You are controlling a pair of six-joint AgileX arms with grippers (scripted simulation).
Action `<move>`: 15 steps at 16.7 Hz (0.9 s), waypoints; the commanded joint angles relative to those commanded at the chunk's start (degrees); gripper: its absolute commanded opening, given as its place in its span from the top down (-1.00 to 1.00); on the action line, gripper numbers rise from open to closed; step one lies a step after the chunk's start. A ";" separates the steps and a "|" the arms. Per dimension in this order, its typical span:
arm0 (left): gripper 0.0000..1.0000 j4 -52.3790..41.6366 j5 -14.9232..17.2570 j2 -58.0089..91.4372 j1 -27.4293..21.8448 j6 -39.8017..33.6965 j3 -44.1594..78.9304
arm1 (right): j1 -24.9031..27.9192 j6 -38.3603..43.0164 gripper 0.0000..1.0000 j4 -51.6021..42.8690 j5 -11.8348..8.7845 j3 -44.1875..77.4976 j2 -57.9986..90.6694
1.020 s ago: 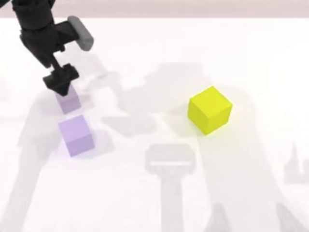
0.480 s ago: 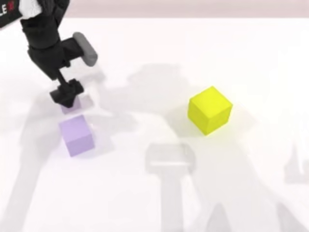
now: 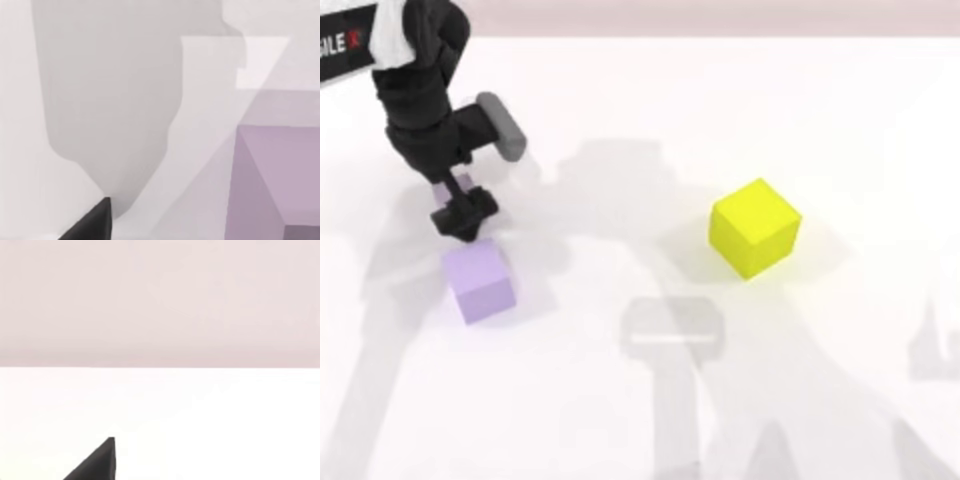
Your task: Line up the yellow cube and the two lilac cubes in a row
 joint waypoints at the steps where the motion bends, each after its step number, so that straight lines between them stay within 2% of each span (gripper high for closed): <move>1: -0.85 0.00 0.00 0.00 0.00 0.00 0.00 | 0.00 0.00 -1.00 0.00 0.00 0.00 0.00; 13: 0.96 0.00 0.00 0.00 0.00 0.00 0.00 | 0.00 0.00 -1.00 0.00 0.00 0.00 0.00; 15: 1.00 0.00 0.00 0.00 0.00 0.00 0.00 | 0.00 0.00 -1.00 0.00 0.00 0.00 0.00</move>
